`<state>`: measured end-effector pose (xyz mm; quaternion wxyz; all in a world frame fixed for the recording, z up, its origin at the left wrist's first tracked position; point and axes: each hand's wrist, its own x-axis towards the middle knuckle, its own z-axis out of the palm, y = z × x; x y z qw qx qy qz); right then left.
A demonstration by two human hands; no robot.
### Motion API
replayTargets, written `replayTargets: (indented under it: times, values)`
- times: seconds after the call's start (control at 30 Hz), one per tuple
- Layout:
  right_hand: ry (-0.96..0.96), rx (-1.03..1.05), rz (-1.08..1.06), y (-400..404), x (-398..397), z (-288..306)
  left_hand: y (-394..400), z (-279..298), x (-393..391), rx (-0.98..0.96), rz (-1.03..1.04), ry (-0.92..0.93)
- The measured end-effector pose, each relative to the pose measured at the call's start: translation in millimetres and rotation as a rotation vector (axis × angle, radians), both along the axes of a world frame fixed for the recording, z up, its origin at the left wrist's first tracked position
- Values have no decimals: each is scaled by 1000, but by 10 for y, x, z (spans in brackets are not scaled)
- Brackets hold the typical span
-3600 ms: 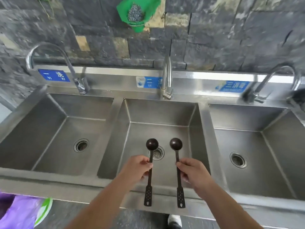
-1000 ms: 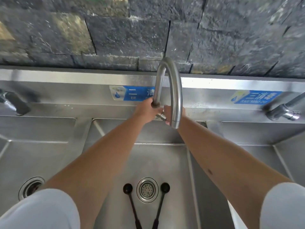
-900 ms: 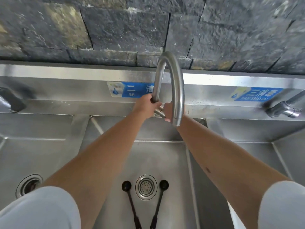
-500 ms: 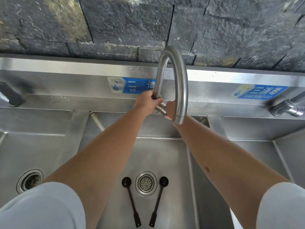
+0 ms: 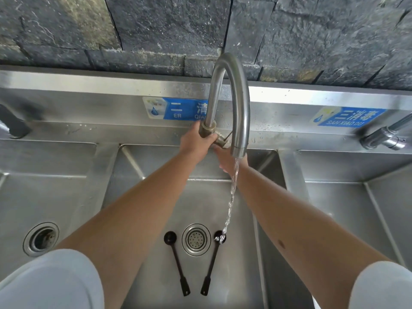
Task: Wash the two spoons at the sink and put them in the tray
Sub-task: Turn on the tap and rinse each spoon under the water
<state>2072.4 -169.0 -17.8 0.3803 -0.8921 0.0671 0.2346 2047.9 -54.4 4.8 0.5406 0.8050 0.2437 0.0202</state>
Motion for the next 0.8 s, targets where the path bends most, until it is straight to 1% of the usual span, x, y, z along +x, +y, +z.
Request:
replayTargets:
  times: [0.03,0.07,0.13,0.17,0.3,0.37,0.47,0.63,0.8]
  values:
    - [-19,-48,7,-49,-149,-90,-70,-95,-142,30,42,11]
    - [-12,-105,25,-130,-336,-241,-152,-202,-322,15,77,18]
    - [96,-147,19,-328,-773,-526,-344,-466,-752,-69,110,31]
    - [157,-152,5,-415,-971,-643,-441,-631,-984,-103,113,73]
    - [339,-173,2,-700,-1621,-1160,-794,-1271,-1839,-214,92,353]
    - [394,-158,-8,-783,-1874,-1363,-925,-1541,-2137,-269,49,438]
    - [422,-126,-88,-832,-2133,-1587,-1038,-1826,-2385,-276,8,565]
    - [422,-112,-134,-851,-2421,-1927,-1047,-2215,-2559,-176,-128,686]
    - [400,-108,-141,-810,-2531,-2216,-1059,-2435,-2622,-116,-195,660]
